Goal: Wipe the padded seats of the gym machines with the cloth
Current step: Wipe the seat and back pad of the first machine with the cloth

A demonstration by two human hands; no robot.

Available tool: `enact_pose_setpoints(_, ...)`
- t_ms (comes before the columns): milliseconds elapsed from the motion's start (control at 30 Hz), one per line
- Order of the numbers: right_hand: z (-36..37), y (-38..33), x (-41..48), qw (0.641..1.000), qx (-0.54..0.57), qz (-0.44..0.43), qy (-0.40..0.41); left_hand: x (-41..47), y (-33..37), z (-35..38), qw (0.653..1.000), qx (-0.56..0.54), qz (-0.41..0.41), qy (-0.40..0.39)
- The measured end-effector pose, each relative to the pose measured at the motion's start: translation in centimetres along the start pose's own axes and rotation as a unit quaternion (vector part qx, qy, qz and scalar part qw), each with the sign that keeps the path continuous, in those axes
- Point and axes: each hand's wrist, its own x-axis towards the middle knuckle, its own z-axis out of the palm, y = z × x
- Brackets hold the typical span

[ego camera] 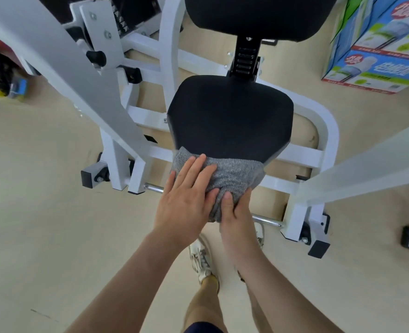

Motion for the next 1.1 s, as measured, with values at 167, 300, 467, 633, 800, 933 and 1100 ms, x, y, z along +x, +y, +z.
enact_pose_setpoints(167,-2.8,-0.9,-0.5,0.972,-0.202,-0.040,0.115,1.1,-0.6,-1.2,0.991,-0.054,0.025,0.123)
enact_pose_setpoints(300,-3.5,-1.6,-0.5,0.946,-0.275,-0.115,0.129,2.2,-2.0,-2.3,0.987,-0.060,0.059,0.134)
enact_pose_setpoints(467,-4.5,-2.5,-0.8,0.921,-0.311,-0.188,0.141,3.2,-3.4,-3.7,0.991,-0.018,0.078,0.107)
enact_pose_setpoints(633,-5.4,-4.3,-0.2,0.895,-0.327,-0.241,0.184,4.1,-3.0,-5.7,0.990,-0.027,0.092,0.102)
enact_pose_setpoints(800,-5.8,-5.3,-1.3,0.854,-0.287,-0.348,0.258,3.1,-2.6,-7.7,0.967,-0.096,0.178,0.153)
enact_pose_setpoints(933,-5.1,-3.6,-3.7,0.824,-0.294,-0.411,0.256,0.2,-3.7,-7.2,0.950,-0.035,0.230,0.207)
enact_pose_setpoints(1100,-3.7,1.0,-5.6,0.849,-0.408,-0.325,0.086,-5.5,-6.8,-3.5,0.957,0.016,0.261,0.124)
